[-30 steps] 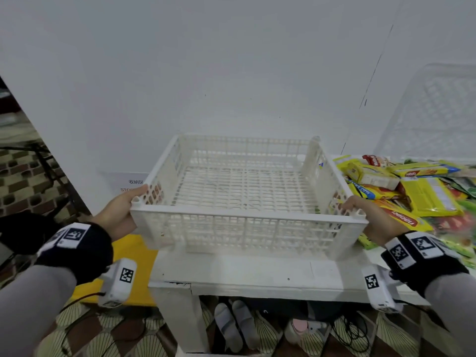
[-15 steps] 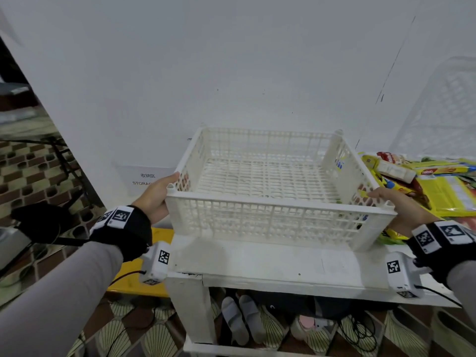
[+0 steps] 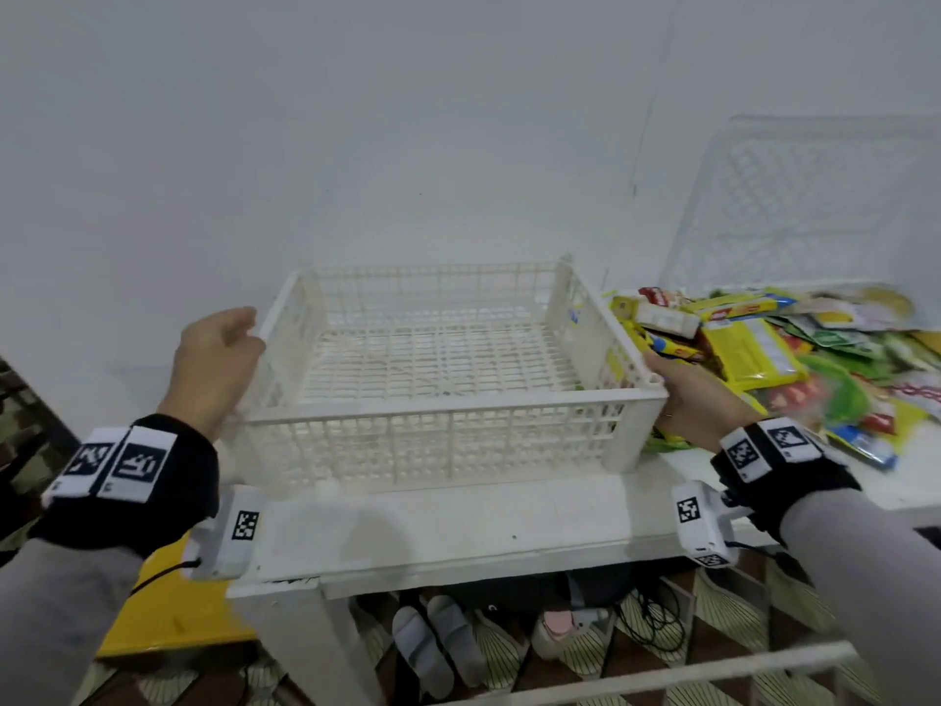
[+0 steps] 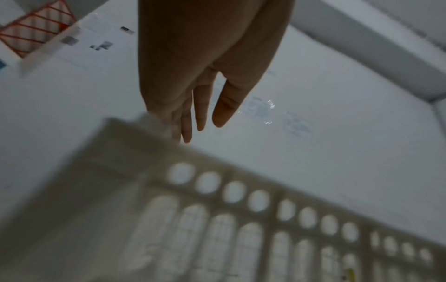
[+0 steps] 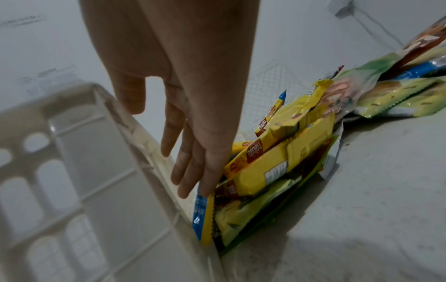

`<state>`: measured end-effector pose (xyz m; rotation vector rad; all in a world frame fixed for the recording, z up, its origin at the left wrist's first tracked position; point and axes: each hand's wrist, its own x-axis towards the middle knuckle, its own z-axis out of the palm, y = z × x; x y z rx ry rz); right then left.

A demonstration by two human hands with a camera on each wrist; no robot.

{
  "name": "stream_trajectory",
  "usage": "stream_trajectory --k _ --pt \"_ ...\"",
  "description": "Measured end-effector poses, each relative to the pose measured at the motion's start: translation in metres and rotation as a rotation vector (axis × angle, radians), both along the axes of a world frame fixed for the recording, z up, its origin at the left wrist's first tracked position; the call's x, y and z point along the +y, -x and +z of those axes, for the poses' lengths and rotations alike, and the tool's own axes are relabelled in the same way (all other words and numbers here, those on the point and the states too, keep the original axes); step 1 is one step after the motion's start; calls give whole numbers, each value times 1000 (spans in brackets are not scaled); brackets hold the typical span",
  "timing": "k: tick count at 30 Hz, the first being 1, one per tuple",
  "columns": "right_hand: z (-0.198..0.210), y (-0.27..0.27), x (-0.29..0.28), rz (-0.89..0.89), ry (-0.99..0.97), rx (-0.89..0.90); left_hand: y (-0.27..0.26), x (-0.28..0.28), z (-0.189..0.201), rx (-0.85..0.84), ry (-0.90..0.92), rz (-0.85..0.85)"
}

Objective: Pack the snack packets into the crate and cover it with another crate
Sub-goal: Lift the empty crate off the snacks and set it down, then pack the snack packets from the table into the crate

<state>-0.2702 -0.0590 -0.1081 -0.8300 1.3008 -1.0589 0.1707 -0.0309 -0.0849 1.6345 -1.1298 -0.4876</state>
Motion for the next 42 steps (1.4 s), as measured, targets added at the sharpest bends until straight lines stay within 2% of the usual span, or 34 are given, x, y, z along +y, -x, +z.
stream_trajectory --k 5,9,13,18,23,25,26,28,30,32,34,38,42 --pt "4 21 7 -29 75 110 80 -8 23 39 118 -220" --pt "5 38 6 4 114 229 164 -8 31 74 128 -411" --pt "6 63 -3 85 152 406 246 0 32 -2 166 -613" --pt "12 111 -30 276 256 602 335 3 19 -24 168 -800" --pt "31 167 -73 502 346 706 412 -21 -2 -145 78 -739" --pt "40 191 -99 569 405 860 440 -37 -9 -261 14 -684" --pt "52 220 -128 684 437 980 481 -55 -9 -297 -55 -568" --pt "50 224 -147 760 459 1214 483 -67 -15 -448 -197 -509" --pt "52 232 -168 892 508 1448 496 -79 -20 -601 -423 -406" --pt "48 226 -184 949 477 1644 491 -88 -21 -670 -570 -387" --pt "47 221 -198 973 395 1747 485 -100 -24 -678 -654 -349" --pt "44 226 -225 1052 246 1715 479 -116 -30 -727 -795 -310" --pt "34 239 -250 1040 188 1509 473 -130 -38 -742 -839 -300"
